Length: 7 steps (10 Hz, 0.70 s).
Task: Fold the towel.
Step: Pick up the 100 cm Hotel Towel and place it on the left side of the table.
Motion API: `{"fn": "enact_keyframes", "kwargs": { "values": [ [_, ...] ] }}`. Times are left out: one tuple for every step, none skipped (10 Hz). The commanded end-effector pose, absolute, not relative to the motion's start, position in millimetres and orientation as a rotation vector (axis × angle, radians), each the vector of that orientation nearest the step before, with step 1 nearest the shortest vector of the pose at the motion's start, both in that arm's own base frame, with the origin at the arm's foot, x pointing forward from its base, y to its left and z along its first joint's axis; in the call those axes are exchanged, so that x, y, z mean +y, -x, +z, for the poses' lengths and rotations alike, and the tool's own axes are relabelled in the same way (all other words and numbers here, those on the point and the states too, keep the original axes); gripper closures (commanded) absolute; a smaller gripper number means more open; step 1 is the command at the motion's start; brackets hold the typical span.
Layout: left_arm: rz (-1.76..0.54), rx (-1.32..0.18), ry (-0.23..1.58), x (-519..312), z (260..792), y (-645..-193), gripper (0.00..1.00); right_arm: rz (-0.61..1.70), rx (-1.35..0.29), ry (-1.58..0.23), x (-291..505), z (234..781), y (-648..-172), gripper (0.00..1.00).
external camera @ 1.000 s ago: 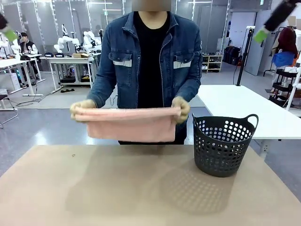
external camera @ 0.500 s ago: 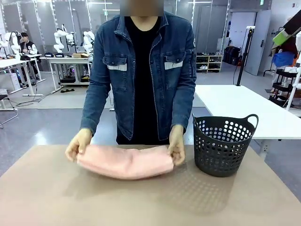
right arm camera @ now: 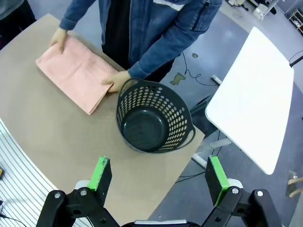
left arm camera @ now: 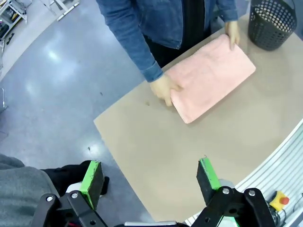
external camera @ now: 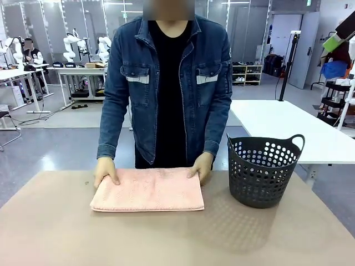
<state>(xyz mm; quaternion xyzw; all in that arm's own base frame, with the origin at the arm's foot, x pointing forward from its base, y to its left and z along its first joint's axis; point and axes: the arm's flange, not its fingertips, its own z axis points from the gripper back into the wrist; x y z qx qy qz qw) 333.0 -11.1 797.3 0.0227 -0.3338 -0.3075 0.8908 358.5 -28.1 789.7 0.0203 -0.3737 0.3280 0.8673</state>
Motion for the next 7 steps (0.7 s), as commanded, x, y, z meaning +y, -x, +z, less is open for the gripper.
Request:
{"fn": "enact_keyframes", "kwargs": {
  "values": [
    [-0.638, -0.679, -0.045, -10.9, 800.6, -332.4, 0.00, 0.697, -0.779, -0.039, -29.0, 790.4, -357.5, 0.00],
    [-0.638, -0.679, -0.045, -10.9, 800.6, -332.4, 0.00, 0.697, -0.779, -0.039, -29.0, 790.4, -357.5, 0.00],
    [-0.638, -0.679, -0.045, -10.9, 800.6, -332.4, 0.00, 0.697, -0.779, -0.039, -29.0, 790.4, -357.5, 0.00],
    [-0.638, -0.679, -0.045, -10.9, 800.6, -332.4, 0.00, 0.697, -0.779, -0.039, -29.0, 790.4, -357.5, 0.00],
    [-0.638, -0.679, -0.045, -10.9, 800.6, -332.4, 0.00, 0.697, -0.779, -0.039, -29.0, 790.4, -357.5, 0.00],
    [-0.638, -0.679, -0.045, -10.9, 800.6, -332.4, 0.00, 0.697, -0.779, -0.039, -29.0, 790.4, -357.5, 0.00],
    [-0.638, -0.679, -0.045, -10.9, 800.6, -332.4, 0.00, 0.697, -0.779, -0.039, -29.0, 790.4, -357.5, 0.00]
  ]
}}
